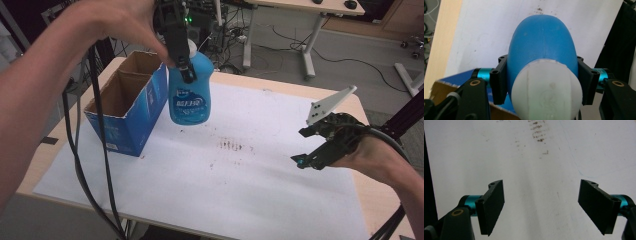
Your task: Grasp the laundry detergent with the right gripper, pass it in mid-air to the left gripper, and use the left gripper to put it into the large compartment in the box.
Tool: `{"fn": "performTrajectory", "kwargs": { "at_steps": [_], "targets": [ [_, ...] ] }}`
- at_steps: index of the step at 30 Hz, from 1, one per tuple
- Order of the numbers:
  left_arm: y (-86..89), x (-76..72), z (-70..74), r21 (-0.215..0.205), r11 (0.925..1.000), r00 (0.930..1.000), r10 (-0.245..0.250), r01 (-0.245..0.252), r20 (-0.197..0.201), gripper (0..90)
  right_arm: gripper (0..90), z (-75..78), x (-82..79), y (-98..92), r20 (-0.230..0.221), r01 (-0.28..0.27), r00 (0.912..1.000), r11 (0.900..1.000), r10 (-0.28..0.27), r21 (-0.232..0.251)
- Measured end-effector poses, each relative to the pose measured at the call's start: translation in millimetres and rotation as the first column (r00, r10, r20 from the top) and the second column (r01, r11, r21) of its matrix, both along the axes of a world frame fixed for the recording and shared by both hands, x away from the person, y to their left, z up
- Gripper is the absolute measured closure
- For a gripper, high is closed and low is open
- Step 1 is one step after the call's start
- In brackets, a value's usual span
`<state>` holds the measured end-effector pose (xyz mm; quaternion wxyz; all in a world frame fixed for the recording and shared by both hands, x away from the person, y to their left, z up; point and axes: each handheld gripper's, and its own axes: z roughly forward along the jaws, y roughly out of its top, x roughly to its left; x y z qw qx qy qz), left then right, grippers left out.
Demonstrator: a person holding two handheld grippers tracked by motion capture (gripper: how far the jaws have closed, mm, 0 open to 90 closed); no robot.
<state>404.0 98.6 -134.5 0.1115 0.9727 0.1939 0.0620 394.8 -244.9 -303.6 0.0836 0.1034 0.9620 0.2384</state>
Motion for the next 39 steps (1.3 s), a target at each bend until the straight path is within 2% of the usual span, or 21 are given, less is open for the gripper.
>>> {"fn": "performTrajectory", "kwargs": {
  "at_steps": [5,6,8,12,17,18,19,22,26,29,30,31,33,39],
  "targets": [
    [19.6,1.8,18.5,-0.004,0.9985,0.9984,0.055,-0.055,0.011,38.3,20.3,2.3,-2.2,-8.8,0.023,0.035,0.9992,0.999,-0.034,-0.026],
    [24.0,2.3,21.8,-0.005,0.998,0.9979,0.063,-0.063,0.012,38.3,12.6,1.7,-2.7,-10.0,0.034,0.046,0.9984,0.998,-0.044,-0.045],
    [33.4,4.0,27.9,-0.015,0.9963,0.9962,0.085,-0.085,0.017,38.2,11.6,-0.9,-4.2,-14.6,0.051,0.071,0.9965,0.994,-0.067,-0.084],
    [50.4,5.7,34.8,-0.019,0.9913,0.9913,0.13,-0.13,0.018,38.2,11.6,-2.4,-5.7,-19.6,0.043,0.072,0.9967,0.993,-0.069,-0.09],
    [72.3,6.7,39.7,-0.019,0.9801,0.9802,0.198,-0.197,0.013,38.2,11.6,-4.4,-7.1,-25.9,0.044,0.085,0.9958,0.991,-0.081,-0.101],
    [72.3,6.7,39.7,-0.019,0.9801,0.9802,0.198,-0.197,0.013,38.2,11.6,-4.4,-7.1,-25.9,0.044,0.085,0.9958,0.991,-0.081,-0.101],
    [80.8,6.7,40.9,-0.013,0.9758,0.9758,0.218,-0.218,0.014,38.2,11.6,-5.0,-7.4,-27.0,0.045,0.092,0.9952,0.99,-0.087,-0.104],
    [92.1,5.4,42.2,0.006,0.968,0.9679,0.251,-0.251,0.02,38.3,11.6,-8.1,-6.7,-30.8,0.043,0.099,0.9946,0.989,-0.095,-0.109],
    [108.7,3.9,44.3,0.001,0.9543,0.9542,0.299,-0.299,0.017,38.2,11.6,-10.6,-6.4,-31.2,0.044,0.1,0.9944,0.988,-0.096,-0.115],
    [120.2,2.0,45.0,0.002,0.9466,0.9466,0.322,-0.322,0.013,38.3,11.6,-10.7,-5.8,-31.0,0.044,0.105,0.994,0.988,-0.101,-0.116],
    [120.2,2.0,45.0,0.002,0.9466,0.9466,0.322,-0.322,0.013,38.3,11.6,-10.7,-5.8,-31.0,0.044,0.105,0.994,0.988,-0.101,-0.116],
    [128.6,0.7,44.8,0.007,0.9412,0.9412,0.338,-0.338,0.011,38.3,11.6,-11.0,-4.7,-30.9,0.048,0.109,0.9934,0.987,-0.104,-0.118],
    [134.8,-0.4,44.3,0.008,0.9362,0.9363,0.351,-0.351,0.01,38.2,11.6,-11.5,-4.4,-31.1,0.048,0.11,0.9933,0.987,-0.105,-0.121],
    [145.0,-2.8,39.1,0.025,0.9276,0.9279,0.373,-0.373,0.007,38.2,11.7,-16.2,-4.1,-31.9,0.045,0.114,0.993,0.984,-0.109,-0.136]
  ]
}}
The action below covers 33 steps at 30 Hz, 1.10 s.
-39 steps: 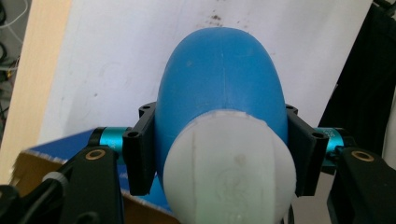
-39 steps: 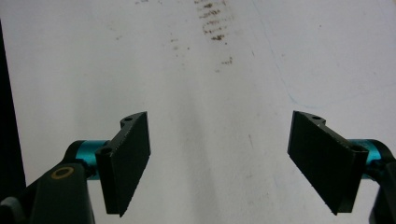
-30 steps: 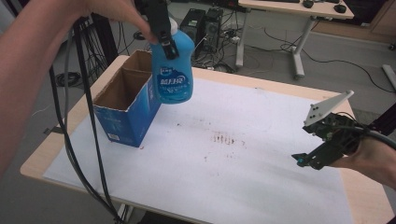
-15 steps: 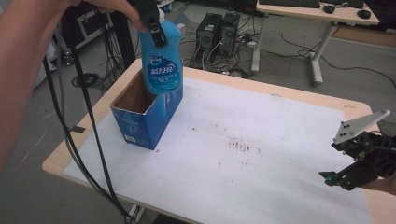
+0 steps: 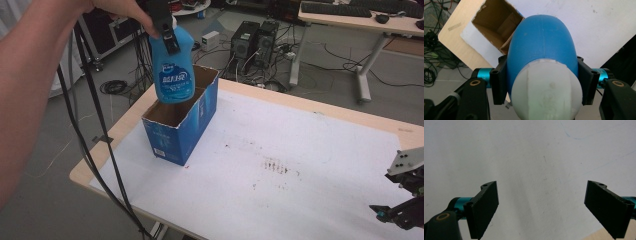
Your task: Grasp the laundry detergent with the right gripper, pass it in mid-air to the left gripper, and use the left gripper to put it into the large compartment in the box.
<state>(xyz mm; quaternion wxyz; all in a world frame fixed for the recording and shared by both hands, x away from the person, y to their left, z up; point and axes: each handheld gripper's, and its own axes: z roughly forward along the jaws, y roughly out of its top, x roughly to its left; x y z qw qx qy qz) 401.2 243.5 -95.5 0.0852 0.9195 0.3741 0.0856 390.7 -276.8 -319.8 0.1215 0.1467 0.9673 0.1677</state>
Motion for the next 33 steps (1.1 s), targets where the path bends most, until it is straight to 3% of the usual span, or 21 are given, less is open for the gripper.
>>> {"fn": "performTrajectory", "kwargs": {
  "at_steps": [14,21,22,33],
  "targets": [
    [11.1,4.5,-23.6,-0.004,0.9997,0.9996,0.024,-0.024,-0.015,38.2,11.7,-5.3,-0.5,-0.1,-0.004,0.002,1.0,1.0,-0.002,-0.019],
    [9.9,8.8,-41.8,0.006,1.0,0.9994,-0.002,0.002,-0.036,38.2,11.7,-6.6,-1.1,0.6,-0.001,0.002,1.0,1.0,-0.002,-0.02],
    [9.6,10.4,-50.9,0.005,0.9998,0.9988,-0.019,0.019,-0.044,38.2,11.7,-7.0,-1.5,0.9,-0.002,0.002,1.0,1.0,-0.002,-0.02],
    [11.8,16.1,-90.2,0.015,0.9931,0.9916,-0.116,0.117,-0.058,38.2,11.7,-13.1,-3.2,0.1,-0.009,0.006,0.9999,1.0,-0.006,-0.023]
  ]
}}
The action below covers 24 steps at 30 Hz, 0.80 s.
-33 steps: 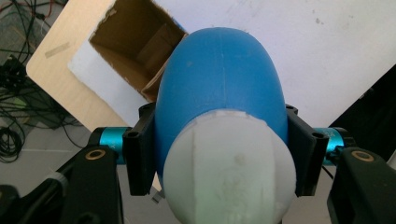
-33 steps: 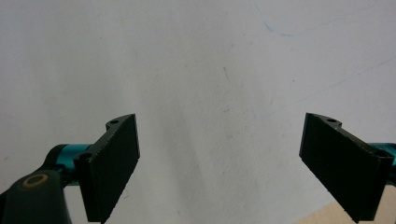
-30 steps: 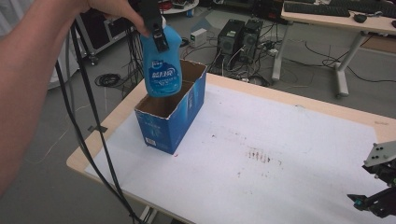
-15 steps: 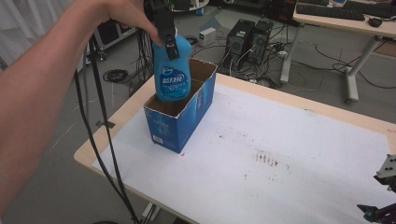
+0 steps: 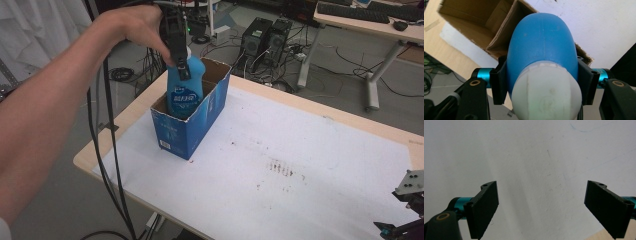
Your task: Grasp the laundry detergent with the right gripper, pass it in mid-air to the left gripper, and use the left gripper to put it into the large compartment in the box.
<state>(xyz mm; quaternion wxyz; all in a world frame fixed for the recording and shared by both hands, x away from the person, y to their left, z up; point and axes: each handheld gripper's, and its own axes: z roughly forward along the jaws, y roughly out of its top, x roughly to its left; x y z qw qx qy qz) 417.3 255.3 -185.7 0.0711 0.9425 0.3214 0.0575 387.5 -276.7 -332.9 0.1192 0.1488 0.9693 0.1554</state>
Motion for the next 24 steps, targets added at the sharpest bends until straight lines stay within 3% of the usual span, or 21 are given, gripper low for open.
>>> {"fn": "performTrajectory", "kwargs": {
  "at_steps": [5,10,16,24],
  "targets": [
    [-0.6,1.8,-20.0,0.013,0.9969,0.997,-0.077,0.077,-0.003,38.2,11.7,-3.5,-1.3,1.2,-0.007,0.003,1.0,1.0,-0.003,-0.004],
    [-0.3,4.9,-36.3,0.026,0.9932,0.9935,-0.113,0.113,-0.01,38.1,11.7,-6.5,-1.8,2.2,-0.007,0.0,1.0,1.0,0.0,-0.013],
    [-0.9,6.6,-50.5,0.047,0.9813,0.9823,-0.186,0.187,-0.021,38.1,11.7,-7.9,-1.2,2.0,-0.003,0.014,0.9999,1.0,-0.014,-0.017],
    [2.3,9.2,-68.2,0.054,0.9755,0.9766,-0.211,0.213,-0.04,38.1,11.7,-9.2,-1.7,4.6,-0.003,0.001,1.0,1.0,-0.001,-0.024]
  ]
}}
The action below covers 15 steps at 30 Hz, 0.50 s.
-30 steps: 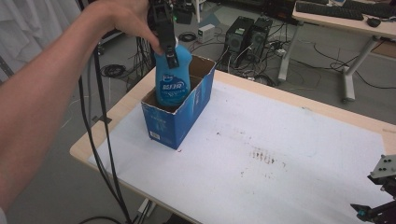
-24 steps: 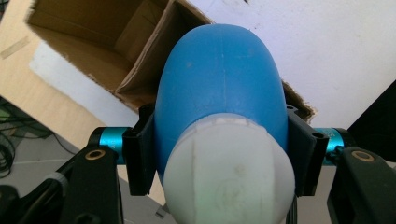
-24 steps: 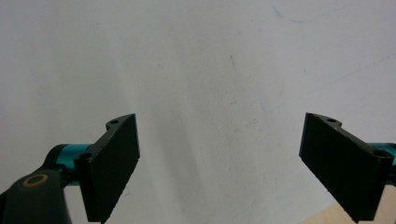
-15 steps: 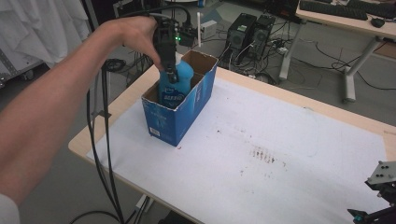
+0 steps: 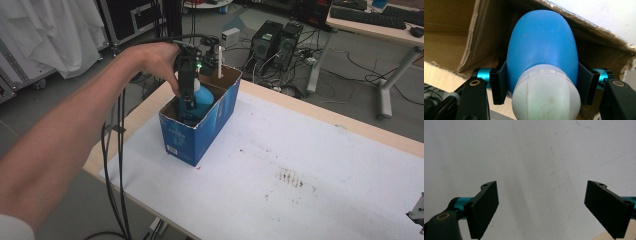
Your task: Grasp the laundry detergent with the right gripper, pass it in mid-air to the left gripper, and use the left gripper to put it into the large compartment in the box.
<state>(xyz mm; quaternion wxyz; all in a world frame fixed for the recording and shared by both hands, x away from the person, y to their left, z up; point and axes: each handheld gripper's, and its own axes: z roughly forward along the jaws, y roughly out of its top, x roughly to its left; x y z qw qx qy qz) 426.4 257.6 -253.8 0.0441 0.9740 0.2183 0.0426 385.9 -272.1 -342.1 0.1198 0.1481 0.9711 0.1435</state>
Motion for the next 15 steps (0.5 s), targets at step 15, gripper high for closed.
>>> {"fn": "performTrajectory", "kwargs": {
  "at_steps": [15],
  "targets": [
    [1.2,2.3,-18.7,0.001,1.0,0.9998,0.009,-0.009,-0.018,38.0,11.7,-0.9,1.5,0.9,-0.001,0.001,1.0,1.0,-0.001,-0.002]
  ]
}}
